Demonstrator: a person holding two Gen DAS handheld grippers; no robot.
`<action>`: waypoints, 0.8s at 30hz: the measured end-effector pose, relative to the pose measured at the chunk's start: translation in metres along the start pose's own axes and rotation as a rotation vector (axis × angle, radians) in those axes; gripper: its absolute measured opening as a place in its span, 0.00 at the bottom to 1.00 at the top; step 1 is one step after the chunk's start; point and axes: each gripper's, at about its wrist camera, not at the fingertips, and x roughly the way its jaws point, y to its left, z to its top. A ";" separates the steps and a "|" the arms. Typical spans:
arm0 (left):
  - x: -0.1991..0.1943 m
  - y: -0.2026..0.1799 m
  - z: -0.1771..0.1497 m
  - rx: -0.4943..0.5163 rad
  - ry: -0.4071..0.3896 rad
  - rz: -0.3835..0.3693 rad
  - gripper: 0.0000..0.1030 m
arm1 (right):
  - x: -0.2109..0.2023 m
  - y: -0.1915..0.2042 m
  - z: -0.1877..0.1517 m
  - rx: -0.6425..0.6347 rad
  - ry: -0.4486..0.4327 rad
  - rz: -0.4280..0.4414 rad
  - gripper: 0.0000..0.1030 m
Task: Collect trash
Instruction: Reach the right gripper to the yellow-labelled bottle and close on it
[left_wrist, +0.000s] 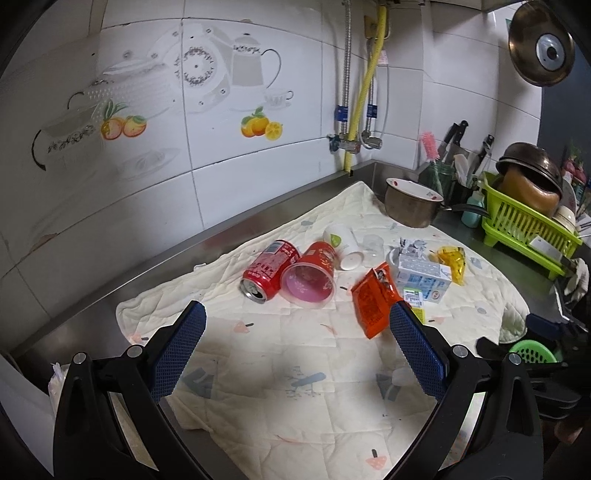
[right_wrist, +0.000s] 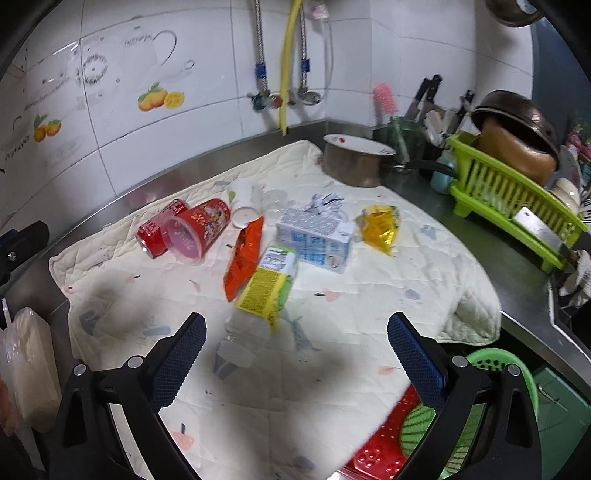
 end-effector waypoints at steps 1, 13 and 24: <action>0.001 0.002 0.000 -0.004 0.002 0.002 0.95 | 0.004 0.003 0.001 -0.001 0.006 0.002 0.93; 0.013 0.025 -0.003 -0.041 0.017 0.037 0.95 | 0.061 0.028 0.008 0.027 0.099 0.062 0.79; 0.025 0.038 -0.007 -0.066 0.039 0.056 0.95 | 0.124 0.032 0.007 0.119 0.216 0.087 0.63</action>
